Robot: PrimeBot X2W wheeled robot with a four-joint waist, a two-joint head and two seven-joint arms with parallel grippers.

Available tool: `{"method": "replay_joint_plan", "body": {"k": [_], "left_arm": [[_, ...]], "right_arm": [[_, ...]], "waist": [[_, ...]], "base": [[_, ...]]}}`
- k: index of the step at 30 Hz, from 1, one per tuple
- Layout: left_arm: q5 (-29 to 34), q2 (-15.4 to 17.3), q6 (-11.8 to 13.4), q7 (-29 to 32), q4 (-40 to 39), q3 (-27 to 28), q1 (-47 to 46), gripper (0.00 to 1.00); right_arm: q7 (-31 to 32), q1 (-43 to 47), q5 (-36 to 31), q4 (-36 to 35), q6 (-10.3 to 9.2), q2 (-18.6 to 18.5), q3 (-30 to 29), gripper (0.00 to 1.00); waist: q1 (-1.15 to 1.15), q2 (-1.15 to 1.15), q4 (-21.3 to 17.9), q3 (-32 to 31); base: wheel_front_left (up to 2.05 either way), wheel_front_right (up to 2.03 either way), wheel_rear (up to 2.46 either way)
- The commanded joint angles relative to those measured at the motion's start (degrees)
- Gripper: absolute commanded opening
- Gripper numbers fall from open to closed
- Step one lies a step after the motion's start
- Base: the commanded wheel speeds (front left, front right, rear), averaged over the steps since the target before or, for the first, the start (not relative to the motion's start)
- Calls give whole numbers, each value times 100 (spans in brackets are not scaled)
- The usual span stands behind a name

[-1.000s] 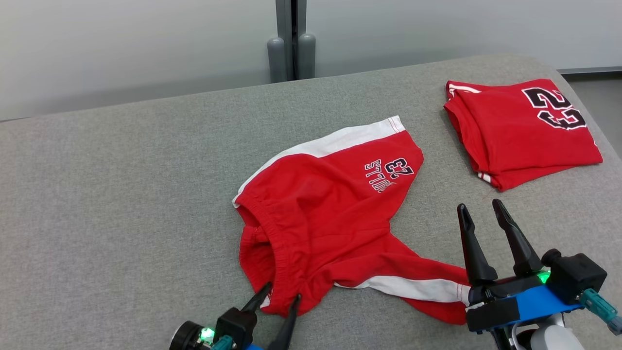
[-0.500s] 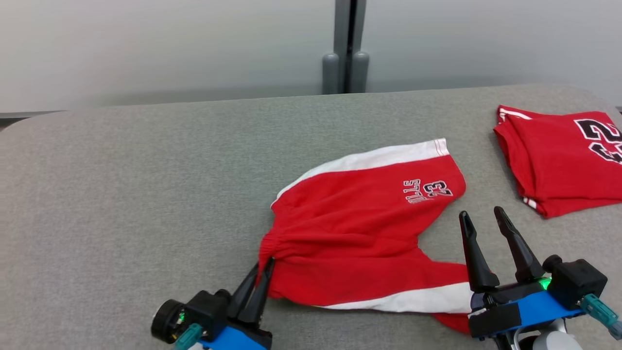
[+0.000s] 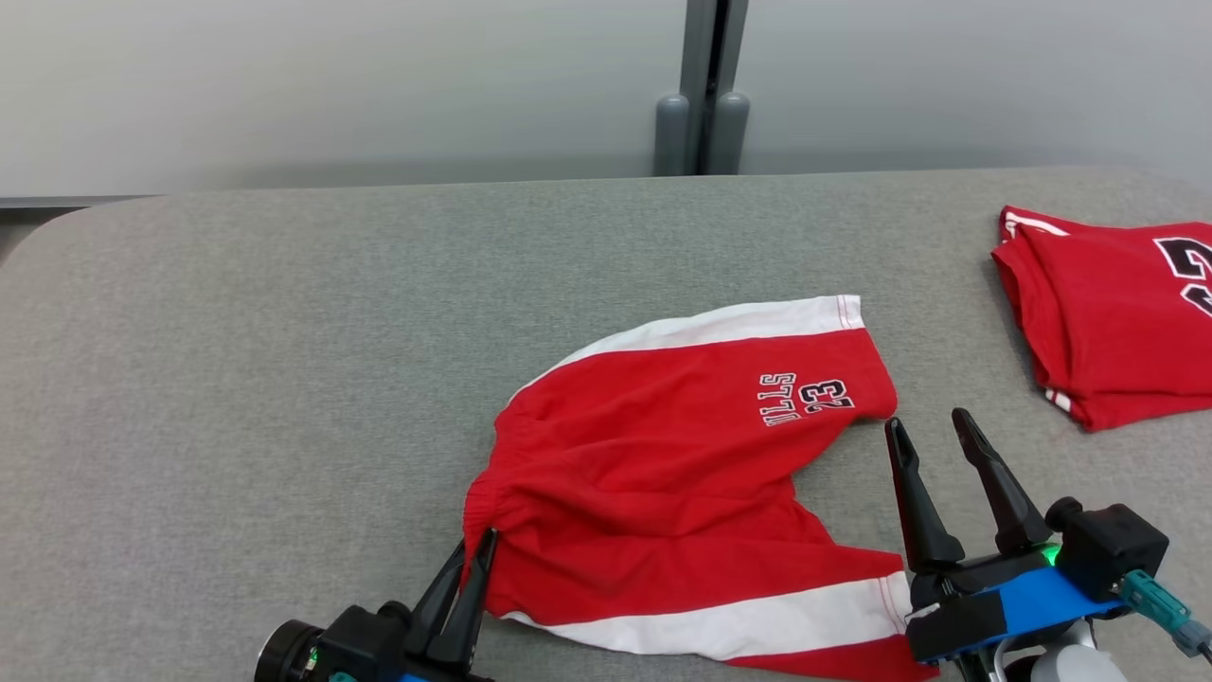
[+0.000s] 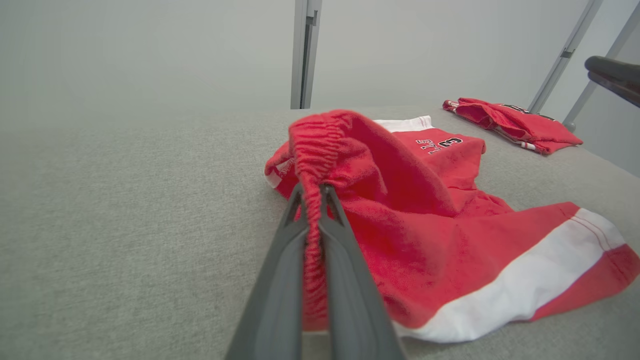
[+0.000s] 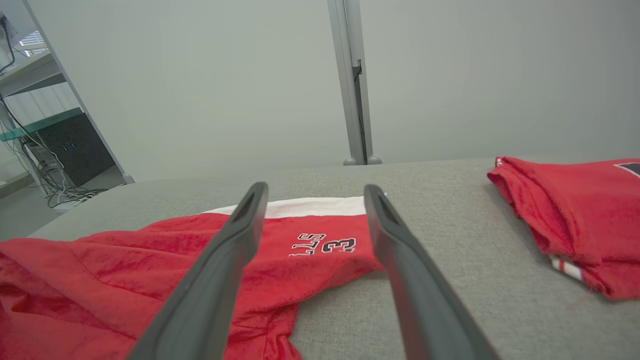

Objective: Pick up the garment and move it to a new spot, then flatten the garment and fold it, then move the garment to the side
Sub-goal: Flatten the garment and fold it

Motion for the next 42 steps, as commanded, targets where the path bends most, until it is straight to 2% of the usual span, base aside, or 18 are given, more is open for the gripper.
{"method": "replay_joint_plan", "body": {"k": [1, 10, 16, 21, 22, 23, 24, 33, 42], "left_arm": [[43, -31, -5, -12, 20, -51, -112, 0], [-1, -8, -6, -12, 509, -120, -661, 0], [-54, 93, -6, -12, 1042, 125, -1056, 0], [-28, 122, -6, -12, 1369, 301, -1234, 0], [-17, 111, -6, -12, 1379, 345, -1240, 15], [1, 94, -6, -12, 1384, 362, -1229, 40], [18, 75, -6, -12, 1378, 365, -1200, 100], [145, -87, -6, -12, 807, 480, -811, 100], [245, -258, -6, -12, 233, 935, -368, 100]], "right_arm": [[-16, -52, 41, 49, 1, -47, 2, 100], [-16, -138, 30, 294, 2, -134, -45, 100], [-17, -173, 9, 470, 2, -140, -152, 100], [-16, -206, 29, 571, 1, -117, -193, 100], [-16, -204, 32, 581, 1, -111, -202, 100], [-17, -196, 34, 589, 2, -102, -219, 100], [-16, -185, 28, 593, 2, -86, -222, 100], [-17, -63, -4, 550, 1, -51, -259, 100], [-16, 77, -67, 516, 1, 3, -220, 100]], "waist": [[0, 0, -77, -2], [0, 0, -587, 123], [0, 0, -867, 237], [0, 0, -940, 275], [0, 0, -936, 271], [0, 0, -923, 260], [0, 0, -905, 245], [0, 0, -592, -13], [0, 0, -350, -313]], "base": [[0, 0, 0], [0, 0, 0], [0, 0, 0], [0, 0, 0], [0, 0, 0], [0, 0, 0], [0, 0, 0], [0, 0, 0], [0, 0, 0]]}}
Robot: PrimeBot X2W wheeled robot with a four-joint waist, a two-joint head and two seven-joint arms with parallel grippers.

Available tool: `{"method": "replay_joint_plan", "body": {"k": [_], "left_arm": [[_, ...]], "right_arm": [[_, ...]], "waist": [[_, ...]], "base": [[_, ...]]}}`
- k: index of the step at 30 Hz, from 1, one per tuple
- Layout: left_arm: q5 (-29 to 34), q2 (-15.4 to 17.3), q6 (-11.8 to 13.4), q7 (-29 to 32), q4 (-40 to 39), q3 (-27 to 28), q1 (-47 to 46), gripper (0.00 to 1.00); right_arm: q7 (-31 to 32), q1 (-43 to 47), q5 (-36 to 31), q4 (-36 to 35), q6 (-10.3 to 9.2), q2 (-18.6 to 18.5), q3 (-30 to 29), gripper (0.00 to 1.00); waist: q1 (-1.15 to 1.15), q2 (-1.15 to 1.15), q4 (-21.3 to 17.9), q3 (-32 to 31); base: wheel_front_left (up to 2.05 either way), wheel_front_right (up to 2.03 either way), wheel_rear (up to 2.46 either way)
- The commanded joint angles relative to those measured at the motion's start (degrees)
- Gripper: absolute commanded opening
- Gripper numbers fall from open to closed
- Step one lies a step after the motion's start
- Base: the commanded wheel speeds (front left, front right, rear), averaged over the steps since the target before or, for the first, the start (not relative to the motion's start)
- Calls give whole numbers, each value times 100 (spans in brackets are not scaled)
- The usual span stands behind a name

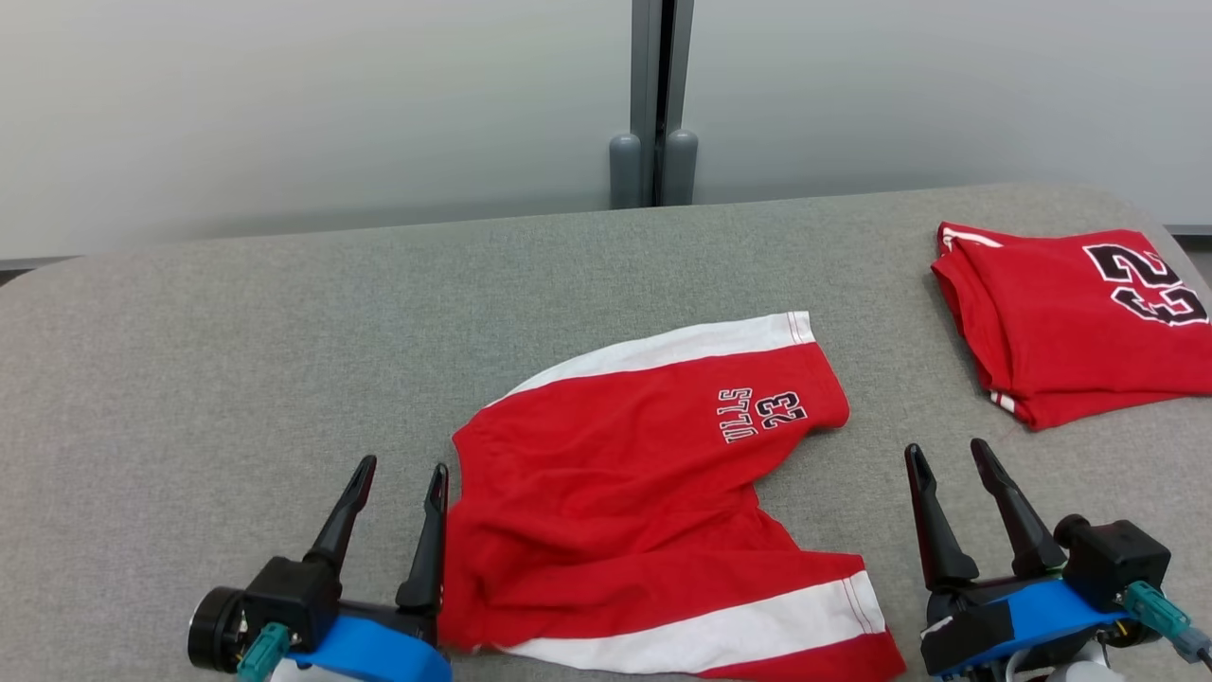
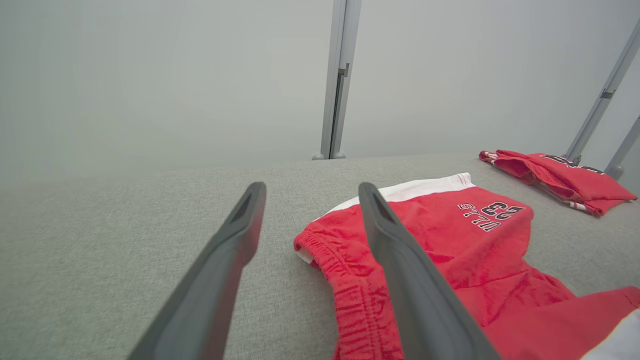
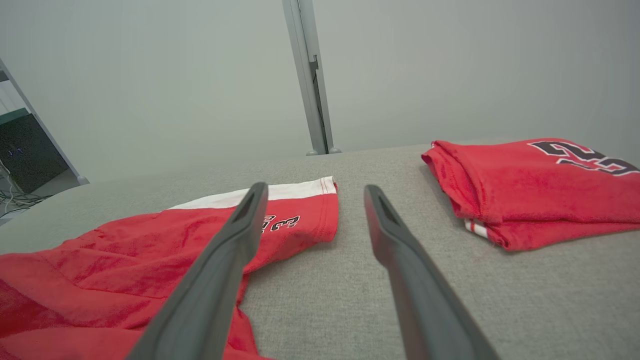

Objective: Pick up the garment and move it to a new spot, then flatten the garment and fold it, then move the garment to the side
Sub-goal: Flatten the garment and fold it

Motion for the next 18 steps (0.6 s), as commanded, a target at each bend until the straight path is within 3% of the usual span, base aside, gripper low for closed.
{"method": "replay_joint_plan", "body": {"k": [1, 18], "left_arm": [[46, -9, -6, -12, -32, 40, 128, 100], [694, -327, 57, -12, -797, 1342, 869, 100]], "right_arm": [[-17, 84, -32, -10, 2, 21, 8, 100], [-17, 581, -109, -388, 2, 39, 10, 100]], "waist": [[0, 0, 13, -70], [0, 0, 4, -385]], "base": [[0, 0, 0], [0, 0, 0]]}}
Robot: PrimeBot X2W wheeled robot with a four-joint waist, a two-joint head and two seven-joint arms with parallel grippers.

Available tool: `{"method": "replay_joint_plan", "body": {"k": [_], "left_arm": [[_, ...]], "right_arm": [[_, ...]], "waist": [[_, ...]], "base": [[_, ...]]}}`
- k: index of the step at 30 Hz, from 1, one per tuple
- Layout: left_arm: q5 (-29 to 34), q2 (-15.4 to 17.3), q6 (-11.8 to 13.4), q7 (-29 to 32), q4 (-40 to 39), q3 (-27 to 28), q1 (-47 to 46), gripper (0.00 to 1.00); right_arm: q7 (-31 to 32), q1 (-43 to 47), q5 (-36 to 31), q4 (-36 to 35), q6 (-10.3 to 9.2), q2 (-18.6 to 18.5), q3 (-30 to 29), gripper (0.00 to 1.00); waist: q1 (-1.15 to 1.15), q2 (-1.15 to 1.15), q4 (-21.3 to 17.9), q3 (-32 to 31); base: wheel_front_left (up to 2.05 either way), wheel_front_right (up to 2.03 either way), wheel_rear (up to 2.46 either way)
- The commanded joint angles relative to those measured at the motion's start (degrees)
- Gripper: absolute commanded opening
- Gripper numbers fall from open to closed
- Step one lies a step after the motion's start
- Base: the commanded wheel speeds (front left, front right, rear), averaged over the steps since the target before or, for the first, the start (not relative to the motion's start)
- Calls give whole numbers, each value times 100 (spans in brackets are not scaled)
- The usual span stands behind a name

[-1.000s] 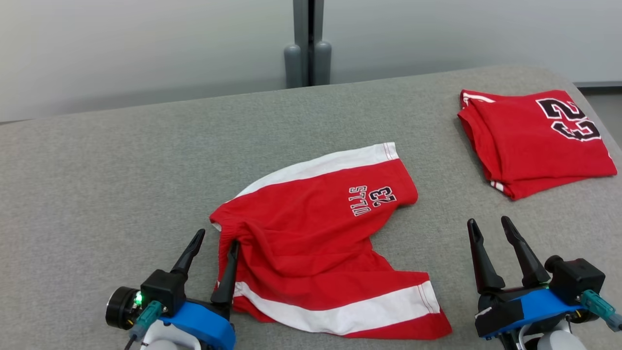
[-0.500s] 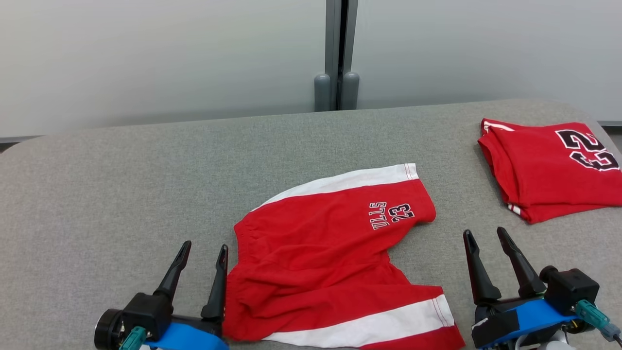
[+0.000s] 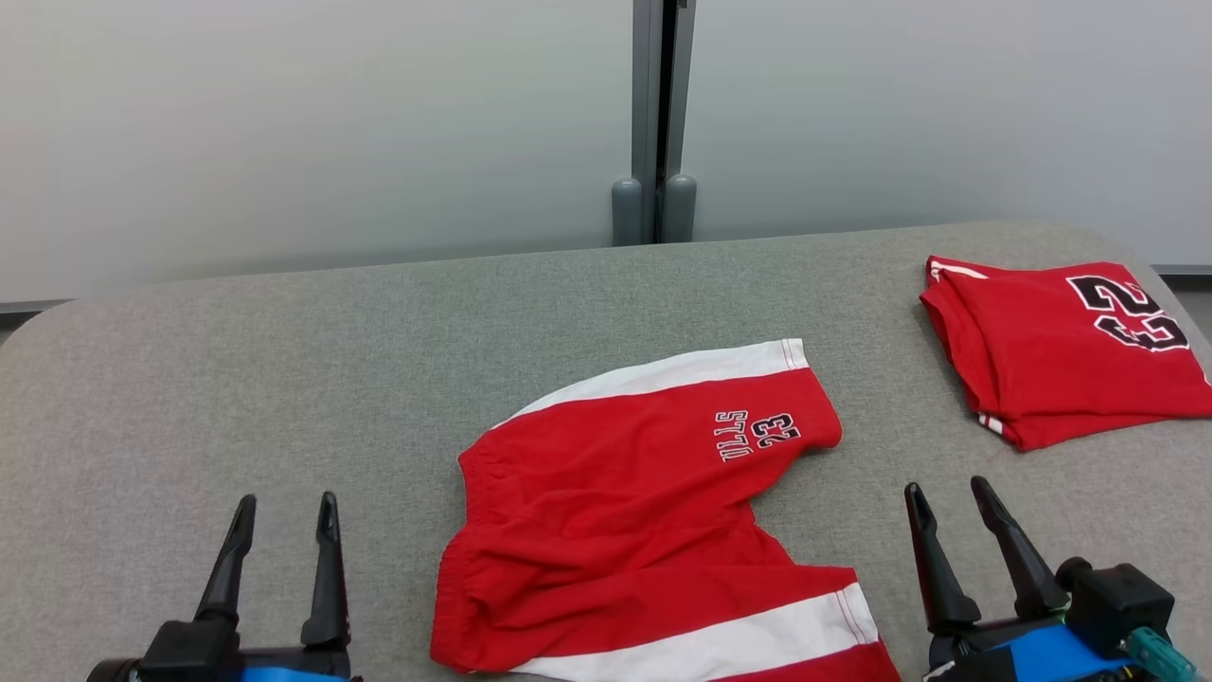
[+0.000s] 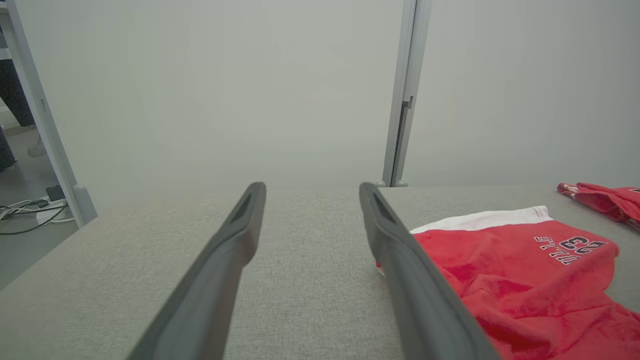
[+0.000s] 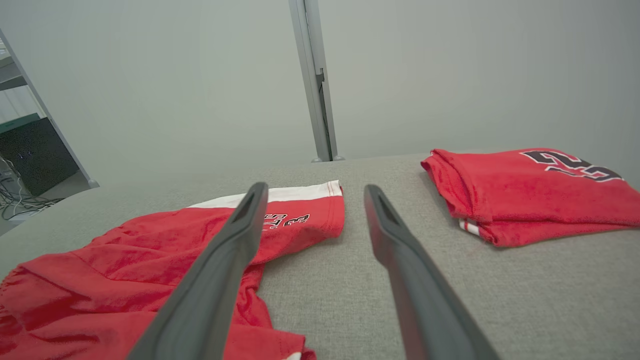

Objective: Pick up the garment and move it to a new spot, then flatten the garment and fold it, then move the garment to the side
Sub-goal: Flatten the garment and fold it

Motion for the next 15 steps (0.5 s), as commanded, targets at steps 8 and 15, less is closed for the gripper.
{"method": "replay_joint_plan", "body": {"k": [8, 15], "left_arm": [[243, -78, 165, -12, 95, 293, 214, 100], [284, -107, 132, -12, 152, 335, 189, 100]], "right_arm": [[-16, 384, -220, -127, 3, 94, -31, 100], [-17, 486, -261, -94, 2, 187, -40, 100]], "waist": [[1, 0, -13, -96], [1, 0, -27, -129]], "base": [[0, 0, 0], [0, 0, 0]]}}
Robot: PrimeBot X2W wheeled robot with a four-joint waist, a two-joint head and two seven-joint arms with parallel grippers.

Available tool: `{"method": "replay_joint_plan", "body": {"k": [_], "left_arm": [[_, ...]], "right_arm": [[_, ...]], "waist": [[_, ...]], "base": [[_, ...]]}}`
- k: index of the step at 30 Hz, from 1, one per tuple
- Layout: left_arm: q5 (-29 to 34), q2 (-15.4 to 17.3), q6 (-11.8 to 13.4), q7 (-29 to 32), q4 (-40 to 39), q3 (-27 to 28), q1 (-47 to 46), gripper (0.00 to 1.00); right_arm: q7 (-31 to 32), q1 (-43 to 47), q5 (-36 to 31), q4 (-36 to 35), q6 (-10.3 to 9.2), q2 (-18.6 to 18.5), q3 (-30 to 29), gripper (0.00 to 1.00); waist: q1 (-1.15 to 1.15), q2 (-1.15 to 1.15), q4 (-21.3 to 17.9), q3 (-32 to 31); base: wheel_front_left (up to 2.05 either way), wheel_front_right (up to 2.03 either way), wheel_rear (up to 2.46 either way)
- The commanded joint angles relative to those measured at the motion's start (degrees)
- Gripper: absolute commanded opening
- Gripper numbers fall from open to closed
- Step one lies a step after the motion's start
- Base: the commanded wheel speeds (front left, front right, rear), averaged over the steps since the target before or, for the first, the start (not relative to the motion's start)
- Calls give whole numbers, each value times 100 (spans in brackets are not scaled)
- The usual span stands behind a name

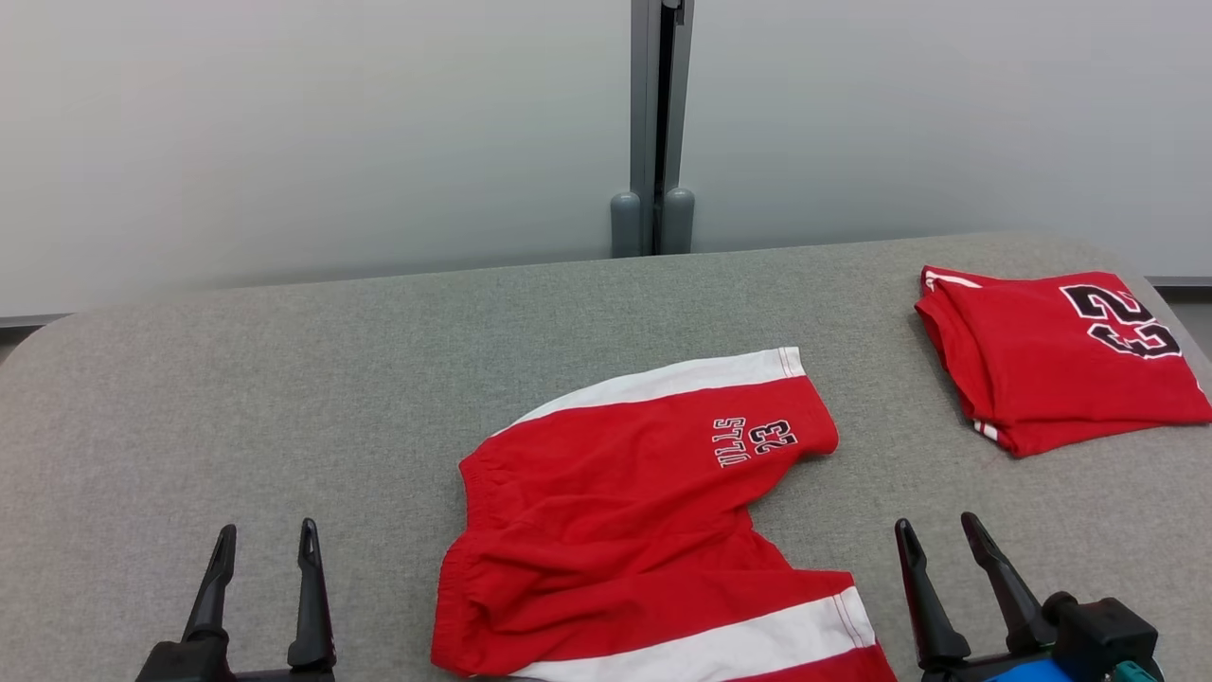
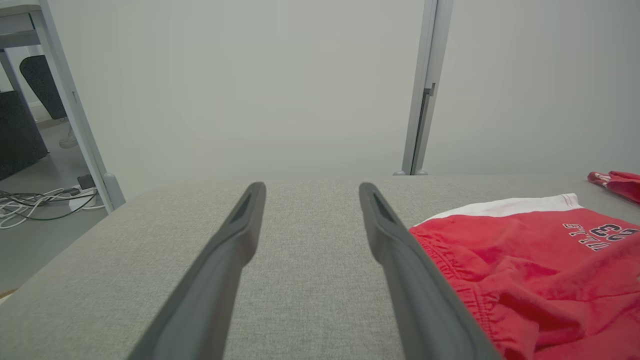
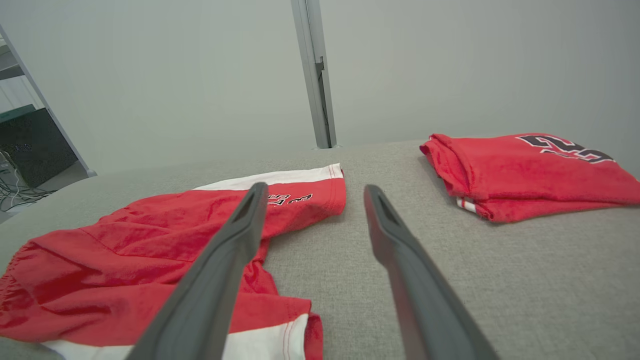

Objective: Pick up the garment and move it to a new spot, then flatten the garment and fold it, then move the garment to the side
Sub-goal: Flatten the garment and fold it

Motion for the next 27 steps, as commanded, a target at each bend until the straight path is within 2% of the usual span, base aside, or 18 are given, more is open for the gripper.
{"method": "replay_joint_plan", "body": {"k": [1, 6, 12, 20, 27], "left_arm": [[12, -12, -19, -12, 14, 20, -32, 100], [31, -19, -55, -12, 28, 2, -96, 100], [-31, 57, -153, -12, 165, -295, -20, 100], [-212, 387, -197, -12, 387, -1188, 244, 100], [-534, 669, -188, -12, 632, -2031, 184, 100]], "right_arm": [[-16, 84, -9, 6, 2, 23, -1, 100], [-16, 62, -18, 56, 1, 5, 6, 100], [-17, 14, 94, 530, 1, -204, 233, 100], [-17, -110, 376, 1241, 1, -535, 1007, 100], [-16, -419, 654, 1673, 1, -663, 1571, 100]], "waist": [[1, 0, -5, -3], [1, 0, 0, 5], [1, 0, -7, 45], [1, 0, -35, 136], [1, 0, -11, 266]], "base": [[0, 0, 0], [0, 0, 0], [0, 0, 0], [0, 0, 0], [0, 0, 0]]}}
